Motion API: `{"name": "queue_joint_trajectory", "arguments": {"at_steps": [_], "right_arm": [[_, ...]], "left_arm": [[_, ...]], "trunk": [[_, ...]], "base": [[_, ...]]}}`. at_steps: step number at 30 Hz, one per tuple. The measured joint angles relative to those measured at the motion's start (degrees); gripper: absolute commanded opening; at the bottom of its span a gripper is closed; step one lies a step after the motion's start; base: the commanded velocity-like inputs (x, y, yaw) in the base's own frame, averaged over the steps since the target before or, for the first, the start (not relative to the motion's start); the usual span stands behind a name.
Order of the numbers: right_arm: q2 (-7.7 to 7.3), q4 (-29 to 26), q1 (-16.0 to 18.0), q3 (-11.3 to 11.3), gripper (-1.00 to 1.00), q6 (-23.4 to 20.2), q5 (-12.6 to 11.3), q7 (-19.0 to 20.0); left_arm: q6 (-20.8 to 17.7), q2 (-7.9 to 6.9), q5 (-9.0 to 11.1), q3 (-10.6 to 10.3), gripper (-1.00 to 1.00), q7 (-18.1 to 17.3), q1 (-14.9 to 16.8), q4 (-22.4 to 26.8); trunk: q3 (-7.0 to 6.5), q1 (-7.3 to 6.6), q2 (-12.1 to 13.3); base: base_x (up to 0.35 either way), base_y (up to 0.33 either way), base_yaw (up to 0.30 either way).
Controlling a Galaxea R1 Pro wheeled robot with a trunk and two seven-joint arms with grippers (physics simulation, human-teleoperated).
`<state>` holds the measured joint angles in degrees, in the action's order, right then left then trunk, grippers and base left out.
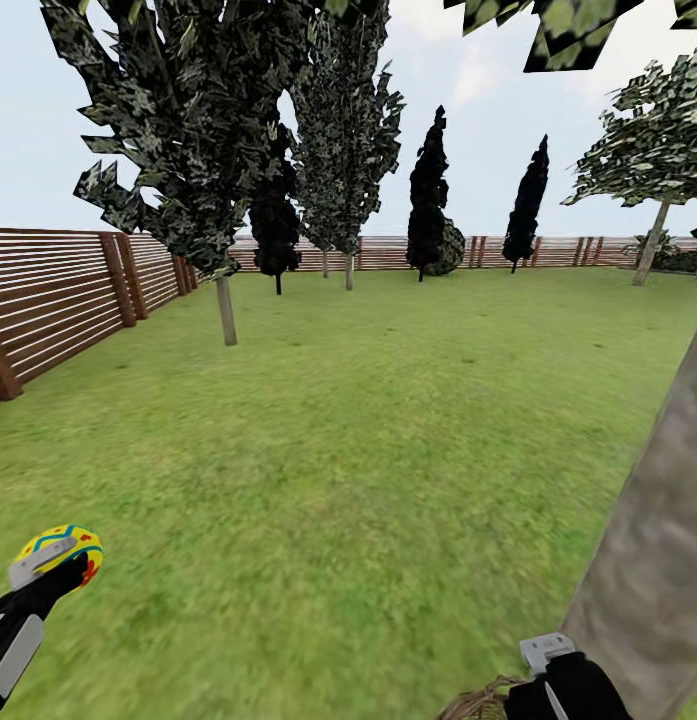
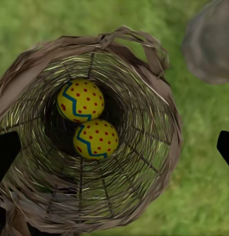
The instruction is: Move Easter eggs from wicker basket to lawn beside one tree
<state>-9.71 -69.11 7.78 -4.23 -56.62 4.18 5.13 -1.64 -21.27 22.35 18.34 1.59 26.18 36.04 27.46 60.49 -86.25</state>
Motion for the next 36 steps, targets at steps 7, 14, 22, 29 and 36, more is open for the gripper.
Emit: {"name": "queue_joint_trajectory", "arguments": {"at_steps": [7, 14, 22, 29, 36], "right_arm": [[0.00, 0.03, 0.00, 0.00, 1.00, 0.00, -0.01, 0.00], [0.01, 0.17, 0.00, -0.08, 1.00, 0.00, 0.06, 0.00], [0.00, 0.18, 0.00, 0.00, 1.00, 0.00, 0.07, -0.01], [0.00, 0.18, 0.00, 0.00, 1.00, 0.00, 0.07, -0.01], [0.00, 0.18, 0.00, 0.00, 1.00, 0.00, 0.07, -0.01]], "left_arm": [[-0.09, 0.35, -0.08, -0.17, -1.00, 0.00, 0.00, 0.00], [-0.26, 0.36, -0.08, -0.18, -1.00, 0.08, 0.00, -0.01], [-0.24, 0.44, 0.00, -0.18, -1.00, 0.08, 0.00, 0.06], [-0.27, 0.44, -0.04, -0.18, -1.00, 0.08, 0.00, 0.00], [-0.27, 0.46, -0.07, -0.28, -1.00, 0.08, 0.00, -0.01]], "trunk": [[0.71, 0.87, -1.59], [1.97, 2.41, -4.40], [3.41, 4.17, -7.61], [4.67, 5.71, -10.42], [5.92, 7.24, -13.23]], "base": [[0.000, 0.000, 0.000], [0.000, 0.000, 0.000], [0.000, 0.000, 0.000], [0.000, 0.000, 0.000], [0.000, 0.000, 0.000]]}}
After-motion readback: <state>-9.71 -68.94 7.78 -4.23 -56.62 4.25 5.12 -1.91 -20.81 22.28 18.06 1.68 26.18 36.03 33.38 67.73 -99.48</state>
